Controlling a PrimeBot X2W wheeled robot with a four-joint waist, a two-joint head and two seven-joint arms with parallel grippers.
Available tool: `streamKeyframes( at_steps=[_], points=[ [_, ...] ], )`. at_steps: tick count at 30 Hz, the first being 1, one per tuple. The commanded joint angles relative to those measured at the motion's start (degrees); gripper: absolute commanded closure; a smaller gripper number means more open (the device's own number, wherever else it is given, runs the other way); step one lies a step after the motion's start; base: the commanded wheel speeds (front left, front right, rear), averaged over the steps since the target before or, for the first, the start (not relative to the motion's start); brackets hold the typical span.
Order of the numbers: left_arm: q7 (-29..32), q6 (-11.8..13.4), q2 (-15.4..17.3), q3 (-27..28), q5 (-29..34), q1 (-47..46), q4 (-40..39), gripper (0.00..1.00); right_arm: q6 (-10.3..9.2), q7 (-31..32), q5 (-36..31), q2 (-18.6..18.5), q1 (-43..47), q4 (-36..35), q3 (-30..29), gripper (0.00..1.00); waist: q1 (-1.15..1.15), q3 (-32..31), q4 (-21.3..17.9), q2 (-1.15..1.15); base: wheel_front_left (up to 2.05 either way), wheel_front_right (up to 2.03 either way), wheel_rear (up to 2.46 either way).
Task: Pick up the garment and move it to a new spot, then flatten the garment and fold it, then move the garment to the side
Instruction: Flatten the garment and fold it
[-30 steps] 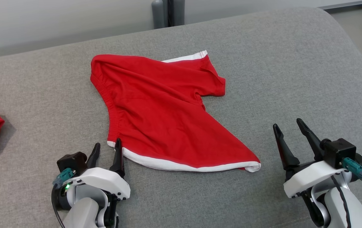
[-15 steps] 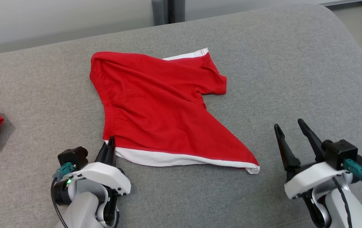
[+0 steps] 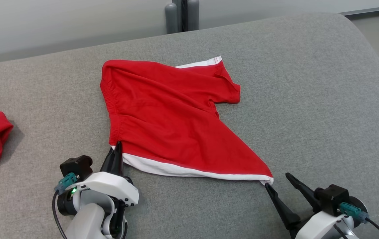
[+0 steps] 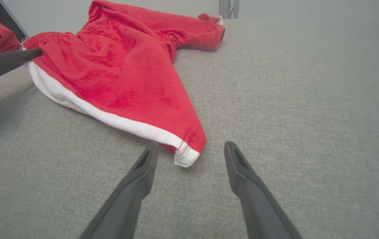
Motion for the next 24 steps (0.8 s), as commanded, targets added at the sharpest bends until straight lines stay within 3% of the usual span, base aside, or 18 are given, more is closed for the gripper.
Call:
streamKeyframes(
  at_steps=[1, 24],
  points=[
    [0.0, 0.2, 0.3, 0.4, 0.4, 0.6, -0.3, 1.00, -0.02, 0.2, 0.3, -0.6, 0.1, -0.1, 0.2, 0.00, 0.00, -0.1, -0.1, 0.00, 0.00, 0.00, 0.00],
    [0.0, -0.4, 0.3, -1.1, 0.8, 0.1, -0.4, 1.00, -0.02, -3.6, -14.8, 1.4, -4.7, 8.1, 1.0, 0.00, 0.00, 0.1, 2.7, 0.00, 0.00, 0.00, 0.00]
  ],
)
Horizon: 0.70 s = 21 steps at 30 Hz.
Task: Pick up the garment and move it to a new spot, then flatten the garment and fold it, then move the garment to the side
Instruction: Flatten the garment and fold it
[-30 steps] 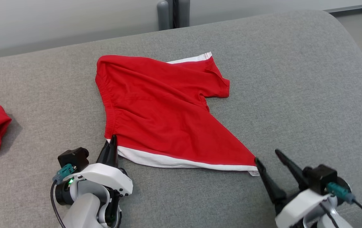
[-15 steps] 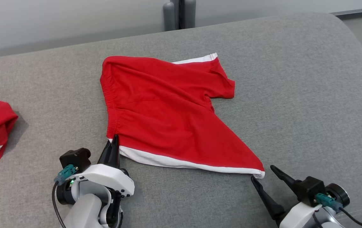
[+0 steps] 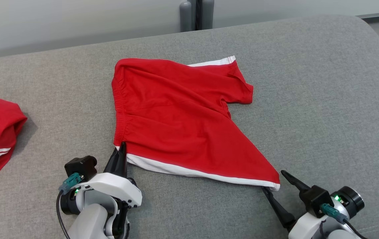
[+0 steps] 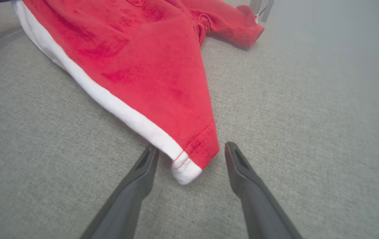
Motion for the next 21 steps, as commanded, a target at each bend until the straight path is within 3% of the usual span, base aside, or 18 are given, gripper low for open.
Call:
streamKeyframes(
  at_steps=[1, 6, 7, 8, 9, 16, 21],
  points=[
    [0.0, -0.1, 0.3, 0.1, -0.1, -0.2, 0.0, 1.00, -0.02, -0.5, -0.5, 0.0, -0.5, 0.0, -0.2, 0.00, 0.00, -0.1, 0.0, 0.00, 0.00, 0.00, 0.00],
    [0.0, 0.0, 0.3, -0.2, -0.5, 0.0, -0.3, 1.00, -0.02, -0.8, -1.3, 0.6, 0.1, -0.2, -0.9, 0.00, 0.00, -0.4, 0.1, 0.00, 0.00, 0.00, 0.00],
    [0.0, 0.0, 0.3, -0.3, -0.5, 0.1, -0.3, 1.00, -0.02, -0.8, -1.2, 0.6, 0.2, -0.1, -0.6, 0.42, 0.00, -0.5, 0.2, 0.00, 0.00, 0.00, 0.00],
    [0.0, 0.0, 0.3, -0.4, -0.6, 0.1, -0.3, 1.00, -0.02, -0.8, -1.3, 0.5, 0.1, 0.0, -0.3, 0.66, 0.00, -0.5, 0.2, 0.00, 0.00, 0.00, 0.00],
    [0.0, 0.1, 0.3, -0.5, -0.6, 0.1, -0.4, 1.00, -0.02, -0.8, -1.3, 0.4, 0.1, 0.1, -0.2, 1.00, 0.00, -0.6, 0.3, 0.00, 0.00, 0.00, 0.00],
    [0.0, 0.3, 0.3, -0.8, -0.5, 0.7, -0.6, 1.00, -0.02, -0.9, -1.9, 0.0, 0.0, 0.8, -0.4, 1.00, 0.00, -1.3, 0.8, 0.00, 0.00, 0.00, 0.00],
    [0.0, -0.9, 0.3, -1.7, 0.5, 1.1, -2.6, 1.00, -0.02, -0.9, -3.7, -1.0, -1.9, -0.4, -2.2, 1.00, 0.00, -2.7, 0.7, 0.00, 0.00, 0.00, 0.00]
  ],
)
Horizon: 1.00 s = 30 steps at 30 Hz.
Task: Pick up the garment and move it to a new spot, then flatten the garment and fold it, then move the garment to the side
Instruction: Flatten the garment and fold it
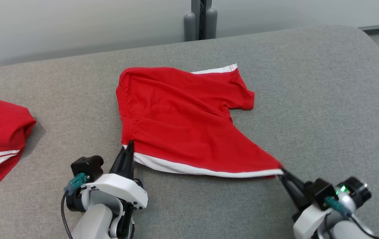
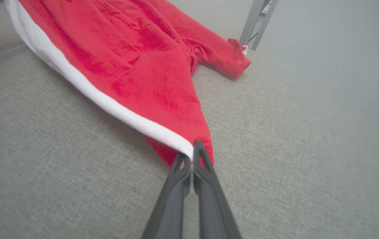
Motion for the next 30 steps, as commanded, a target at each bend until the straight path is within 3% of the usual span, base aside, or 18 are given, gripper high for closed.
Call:
streamKeyframes(
  at_steps=[1, 8, 13, 23, 30],
  points=[
    [0.1, -0.7, 0.4, -0.7, 0.7, 0.3, -1.0, 1.00, -0.02, -0.2, -1.2, -1.2, -1.7, -1.0, -1.2, 1.00, 0.00, -1.0, 0.0, 0.00, 0.00, 0.00, 0.00],
    [6.1, -2.1, 2.3, -1.1, -1.2, -1.8, -8.1, 1.00, -0.02, 1.7, -3.9, -4.3, -7.8, -5.2, -3.0, 1.00, 0.00, -5.8, 0.1, 0.00, 0.00, 0.00, 0.00],
    [14.4, -2.3, 4.1, -0.2, -4.4, -4.0, -15.8, 1.00, -0.02, 3.6, -5.0, -7.3, -14.2, -6.7, -2.1, 1.00, 0.00, -9.4, 0.6, 0.00, 0.00, 0.00, 0.00],
    [31.3, 2.1, 4.9, 3.4, -13.8, -10.8, -28.2, 1.00, -0.02, 7.3, -2.2, -11.8, -26.6, -7.1, 3.5, 1.00, 0.00, -11.3, 1.2, 0.00, 0.00, 0.00, 0.00],
    [42.5, 7.0, 6.9, 5.5, -18.1, -17.7, -31.0, 1.00, -0.02, 8.7, 1.7, -13.7, -34.3, -6.4, 7.5, 1.00, 0.00, -9.4, 1.2, 0.00, 0.00, 0.00, 0.00]
  ],
)
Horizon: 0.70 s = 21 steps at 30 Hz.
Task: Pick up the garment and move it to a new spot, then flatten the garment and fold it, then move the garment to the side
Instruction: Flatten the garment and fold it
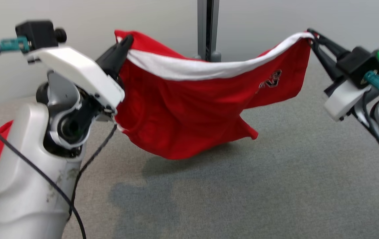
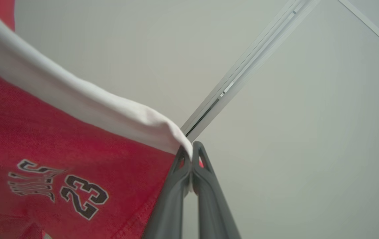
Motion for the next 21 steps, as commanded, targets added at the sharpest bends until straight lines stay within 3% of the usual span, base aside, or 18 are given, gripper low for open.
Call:
streamKeyframes(
  at_steps=[1, 9, 13, 16, 21],
  points=[
    [1.2, 0.7, 0.0, 0.2, -0.4, -1.9, -0.1, 1.00, -0.03, 0.4, 1.0, -0.6, -1.6, 0.3, 0.3, 1.00, 0.00, 1.3, 0.1, 0.00, 0.00, 0.00, 0.00],
    [5.5, 4.1, 0.7, 0.8, 0.5, -17.3, 4.2, 1.00, -0.03, 2.0, 5.5, -2.0, -16.3, 3.1, 2.7, 1.00, 0.00, 13.0, 0.4, 0.00, 0.00, 0.00, 0.00],
    [3.5, 3.3, 0.1, 0.4, 3.0, -28.1, 8.8, 1.00, -0.03, 2.7, 7.6, -1.9, -26.9, 7.2, 3.5, 1.00, 0.00, 20.7, 0.4, 0.00, 0.00, 0.00, 0.00],
    [-1.3, 1.7, -0.9, 0.7, 5.2, -36.7, 13.8, 1.00, -0.03, 1.4, 7.4, -0.8, -35.1, 11.6, 3.3, 1.00, 0.00, 25.9, 0.3, 0.00, 0.00, 0.00, 0.00],
    [-11.3, -1.6, -3.6, 2.2, 6.2, -49.0, 22.7, 1.00, -0.03, -4.1, 0.7, 2.2, -46.3, 21.1, -1.1, 1.00, 0.00, 32.1, 0.0, 0.00, 0.00, 0.00, 0.00]
  ],
)
